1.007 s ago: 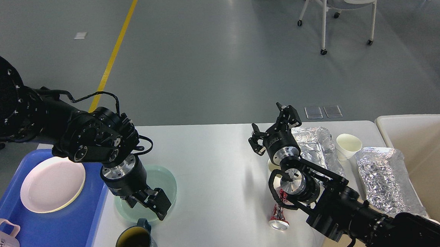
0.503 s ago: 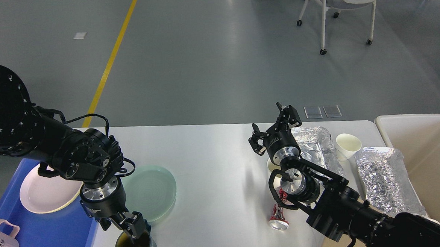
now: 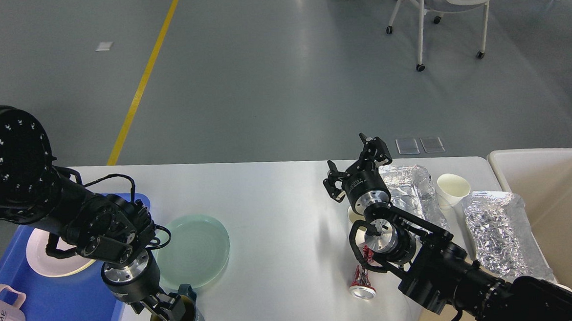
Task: Tidy desktop
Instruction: 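Lower the left gripper onto the dark green mug beside the green plate, then close the left gripper on the dark green mug and lift it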
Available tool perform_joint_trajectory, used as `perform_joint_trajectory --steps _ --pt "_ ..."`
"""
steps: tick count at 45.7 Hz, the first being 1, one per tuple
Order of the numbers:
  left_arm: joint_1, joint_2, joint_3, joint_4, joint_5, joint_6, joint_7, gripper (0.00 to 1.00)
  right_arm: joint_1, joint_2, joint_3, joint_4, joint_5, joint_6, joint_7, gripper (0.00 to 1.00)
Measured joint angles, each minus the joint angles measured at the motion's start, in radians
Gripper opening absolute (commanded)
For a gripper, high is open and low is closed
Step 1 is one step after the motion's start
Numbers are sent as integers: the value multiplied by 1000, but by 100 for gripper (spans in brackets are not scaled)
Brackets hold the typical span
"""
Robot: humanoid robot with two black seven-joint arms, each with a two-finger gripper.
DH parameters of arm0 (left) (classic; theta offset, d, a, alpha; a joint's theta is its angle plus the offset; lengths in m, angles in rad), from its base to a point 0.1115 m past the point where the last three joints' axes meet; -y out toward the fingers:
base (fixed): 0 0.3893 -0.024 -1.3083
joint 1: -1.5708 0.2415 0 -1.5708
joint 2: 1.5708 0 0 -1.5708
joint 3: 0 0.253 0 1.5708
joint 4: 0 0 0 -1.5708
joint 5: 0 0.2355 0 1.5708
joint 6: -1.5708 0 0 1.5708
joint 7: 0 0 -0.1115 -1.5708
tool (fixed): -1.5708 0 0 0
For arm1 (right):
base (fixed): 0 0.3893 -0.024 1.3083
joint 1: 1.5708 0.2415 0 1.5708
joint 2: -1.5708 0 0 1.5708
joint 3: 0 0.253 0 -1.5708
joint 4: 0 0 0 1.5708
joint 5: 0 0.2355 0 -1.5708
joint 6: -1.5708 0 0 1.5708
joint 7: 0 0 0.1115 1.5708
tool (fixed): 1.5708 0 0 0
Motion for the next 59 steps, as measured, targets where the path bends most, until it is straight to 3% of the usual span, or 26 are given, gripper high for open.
perform_joint_trajectory --steps 5,11,18,25,30,36,47,59 --pt "19 0 1 0 -1 7 1 68 0 0 0 0 0 0 0 100" --pt "55 1 2 5 -1 24 27 67 0 -1 0 0 0 0 0 100" --pt "100 14 2 7 -4 109 67 67 0 0 0 0 0 0 0 100" --pt "133 28 2 9 -12 196 74 63 0 0 0 0 0 0 0 100" --pt "135 29 2 9 -40 205 74 53 0 0 0 0 0 0 0 100" --pt "137 29 2 9 -62 205 74 30 0 0 0 0 0 0 0 100" --pt "142 33 2 5 -105 195 66 0 0 0 0 0 0 0 0 100" --pt "142 44 4 -1 -125 196 63 0 0 0 0 0 0 0 0 100"
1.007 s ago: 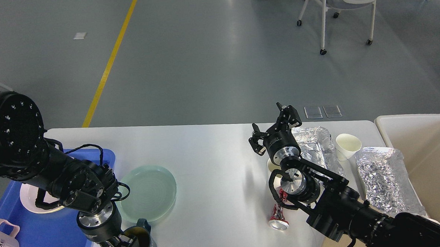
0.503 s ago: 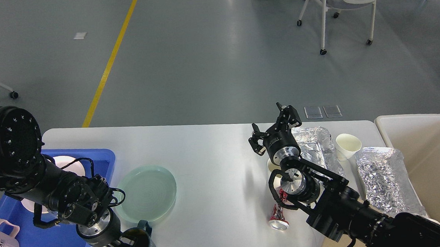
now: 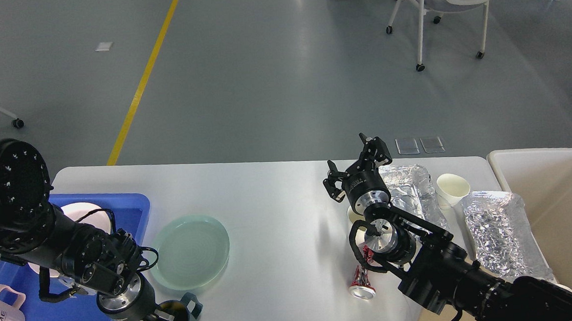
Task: Tidy desktop
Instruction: 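Close the left gripper on the dark green mug and lift it, then carry the mug onto the blue tray and release it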
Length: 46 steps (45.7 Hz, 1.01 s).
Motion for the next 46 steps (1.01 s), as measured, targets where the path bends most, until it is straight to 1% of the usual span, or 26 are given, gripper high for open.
perform_joint_trajectory --steps 10,13,15,18,20,27,31,35,38,41,46 --pt "-9 15 0 0 0 -3 -3 0 0 -1 0 0 0 0 0 100" --pt "-21 26 0 -2 2 -18 -3 0 0 -1 0 0 0 0 0 100" --pt "-41 40 0 -3 5 -42 -3 0 0 -1 0 0 0 0 0 100" --pt "-96 67 -3 -6 7 -107 -4 0 0 -1 0 0 0 0 0 100" --pt "-145 88 -6 -8 9 -166 -4 0 0 0 0 0 0 0 0 100" --pt "-364 160 -12 -10 10 -437 -14 0 0 0 0 -2 0 0 0 100" --pt "-494 175 -5 -10 7 -583 -52 0 0 0 0 -2 0 0 0 100" --pt "-604 191 0 -9 8 -682 -93 0 0 0 0 -2 0 0 0 100" --pt "-672 207 3 -8 9 -714 -107 0 0 0 0 -2 0 0 0 100" --pt "-720 219 4 -8 11 -723 -112 0 0 0 0 -2 0 0 0 100" --pt "-740 226 17 -3 14 -727 -112 0 0 0 0 -2 0 0 0 100"
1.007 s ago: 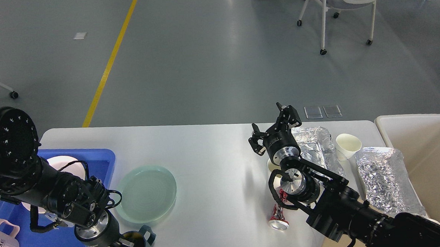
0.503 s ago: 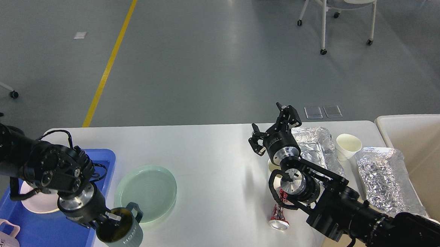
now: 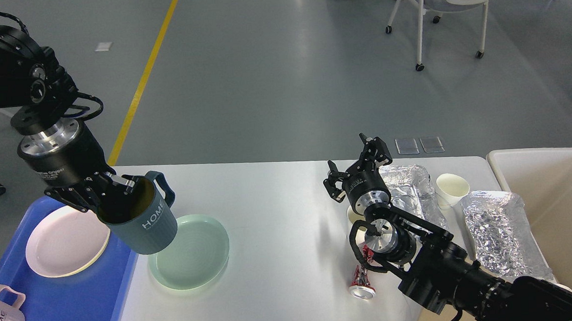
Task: Tidy desktop
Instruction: 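Carry the mug onto the blue tray and release it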
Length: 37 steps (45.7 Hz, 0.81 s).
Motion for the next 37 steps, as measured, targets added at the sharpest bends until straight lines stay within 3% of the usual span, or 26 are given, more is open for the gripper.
perform_joint_trajectory --steps 6,18,22,28,37 --pt "74 6 47 8 3 12 4 0 0 0 0 0 0 0 0 100" --pt "398 52 155 26 10 365 28 0 0 0 0 0 0 0 0 100" --pt "472 75 161 31 10 444 36 0 0 0 0 0 0 0 0 100" --pt "546 115 163 51 10 503 38 0 0 -1 0 0 0 0 0 100" --pt "666 133 163 164 10 521 39 0 0 -1 0 0 0 0 0 100"
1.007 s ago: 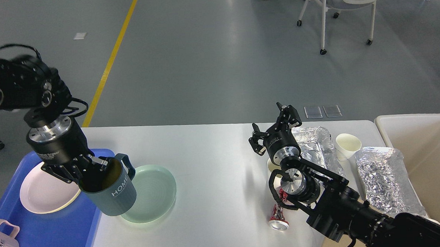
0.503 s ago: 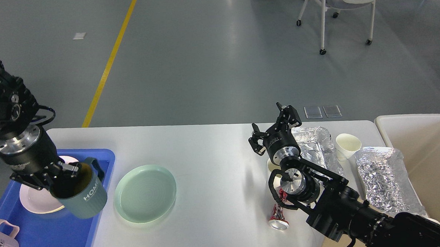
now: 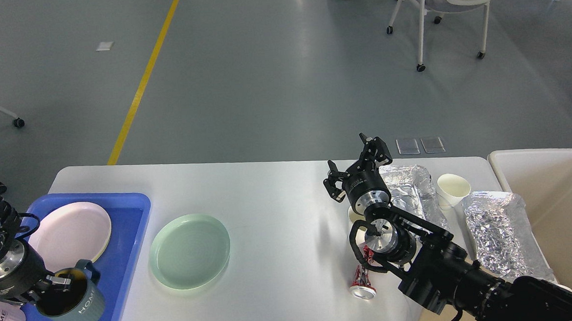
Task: Tidy desktop
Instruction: 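Carry the mug onto the blue tray and release it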
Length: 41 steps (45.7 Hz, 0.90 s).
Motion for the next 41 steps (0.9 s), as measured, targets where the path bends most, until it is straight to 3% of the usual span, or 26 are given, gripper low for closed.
perform_joint_trajectory --steps 12,18,21,26,28,41 --pt "98 13 -8 106 -2 10 0 1 0 0 0 0 0 0 0 100" --pt "127 8 -22 117 -2 23 1 6 0 0 0 0 0 0 0 100" --pt "130 8 -28 118 -3 25 1 18 0 0 0 0 0 0 0 100" --pt "135 8 -40 128 -3 27 1 59 0 0 0 0 0 0 0 100" --pt "137 8 -48 143 -3 27 1 70 0 0 0 0 0 0 0 100" --pt "145 18 -84 225 -5 25 0 84 0 0 0 0 0 0 0 100"
